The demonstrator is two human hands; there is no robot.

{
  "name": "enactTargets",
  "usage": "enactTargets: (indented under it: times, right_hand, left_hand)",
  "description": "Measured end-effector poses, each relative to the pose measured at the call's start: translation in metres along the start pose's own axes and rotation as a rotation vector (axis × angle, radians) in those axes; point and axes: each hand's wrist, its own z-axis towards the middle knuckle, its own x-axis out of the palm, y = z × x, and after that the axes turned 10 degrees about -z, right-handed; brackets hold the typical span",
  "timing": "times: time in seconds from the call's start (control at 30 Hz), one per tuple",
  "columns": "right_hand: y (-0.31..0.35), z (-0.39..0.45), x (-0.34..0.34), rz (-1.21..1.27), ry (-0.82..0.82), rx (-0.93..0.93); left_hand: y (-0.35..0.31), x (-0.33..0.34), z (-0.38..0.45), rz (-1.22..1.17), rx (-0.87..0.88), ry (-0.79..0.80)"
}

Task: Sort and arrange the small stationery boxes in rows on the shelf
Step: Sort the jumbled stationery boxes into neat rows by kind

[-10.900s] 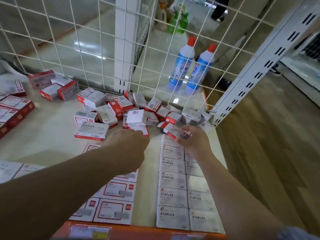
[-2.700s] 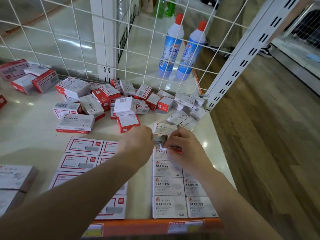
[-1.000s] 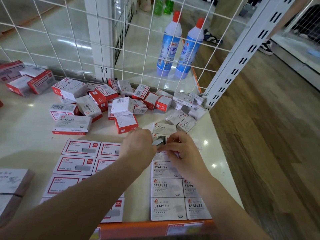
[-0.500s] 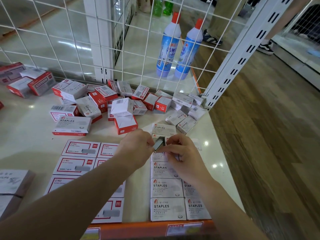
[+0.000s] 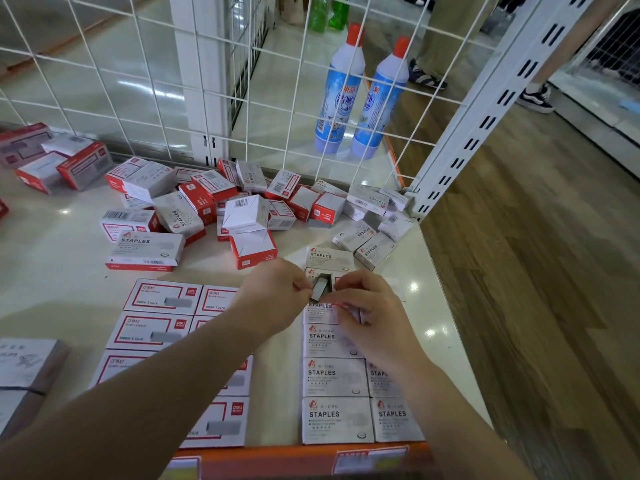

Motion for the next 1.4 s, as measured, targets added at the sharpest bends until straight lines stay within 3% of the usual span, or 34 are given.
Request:
enactTargets:
  times: [0.43,0.6,1.03,1.4]
  right_hand:
    - [0.004,0.005,-0.012,-0.148,0.012,0.128]
    - [-0.004,0.009,-0.02,-0.22,0.131,0.227]
    - [-0.004,0.01,-0.023,-0.234,0.132,0.217]
    - [-0.006,0.009,-0.022,-0.247,0.113,0.157]
  left_hand:
    - [0.0,0.004,-0.005,-0.022,-0.033,-0.019]
    - [-0.002,0.007,-0.006,-0.065,-0.078,-0.003]
    - [-0.01,0.01,0.002,-0.188,-0.223,-0.039]
    - [-0.018,0.018,0.008,0.051,-0.223,-0.097]
